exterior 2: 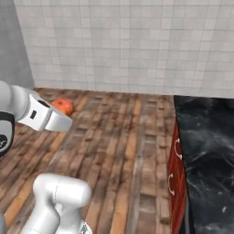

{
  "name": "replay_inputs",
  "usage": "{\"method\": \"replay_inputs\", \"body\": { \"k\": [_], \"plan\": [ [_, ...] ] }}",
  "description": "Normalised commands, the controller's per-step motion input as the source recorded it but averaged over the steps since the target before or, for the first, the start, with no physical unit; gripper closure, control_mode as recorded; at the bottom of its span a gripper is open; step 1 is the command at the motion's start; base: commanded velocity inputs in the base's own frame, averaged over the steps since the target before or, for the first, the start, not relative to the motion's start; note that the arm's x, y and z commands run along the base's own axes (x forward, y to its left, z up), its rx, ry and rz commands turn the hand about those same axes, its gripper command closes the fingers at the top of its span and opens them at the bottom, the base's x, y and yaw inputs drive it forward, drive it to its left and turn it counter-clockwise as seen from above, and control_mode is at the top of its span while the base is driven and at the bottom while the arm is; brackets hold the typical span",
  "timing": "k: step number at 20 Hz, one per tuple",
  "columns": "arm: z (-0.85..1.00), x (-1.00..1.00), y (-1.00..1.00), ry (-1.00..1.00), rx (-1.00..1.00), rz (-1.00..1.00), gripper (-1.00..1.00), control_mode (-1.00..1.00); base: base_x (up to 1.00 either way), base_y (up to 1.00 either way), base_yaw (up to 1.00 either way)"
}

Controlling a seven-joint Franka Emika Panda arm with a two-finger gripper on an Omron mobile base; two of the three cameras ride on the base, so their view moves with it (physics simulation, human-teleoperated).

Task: Take the cheese, steak, and squash from the fridge and place them on the plate on the dining counter to create an appetizer plate.

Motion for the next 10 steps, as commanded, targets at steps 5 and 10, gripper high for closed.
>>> {"method": "replay_inputs", "body": {
  "k": [5, 10],
  "plan": [
    [0.0, 0.0, 0.0, 0.0, 0.0, 0.0, 1.0, 1.0, 1.0, 0.8, -0.27],
    [0.0, 0.0, 0.0, 0.0, 0.0, 0.0, 1.0, 1.0, 1.0, 0.62, -0.31]
  ]
}}
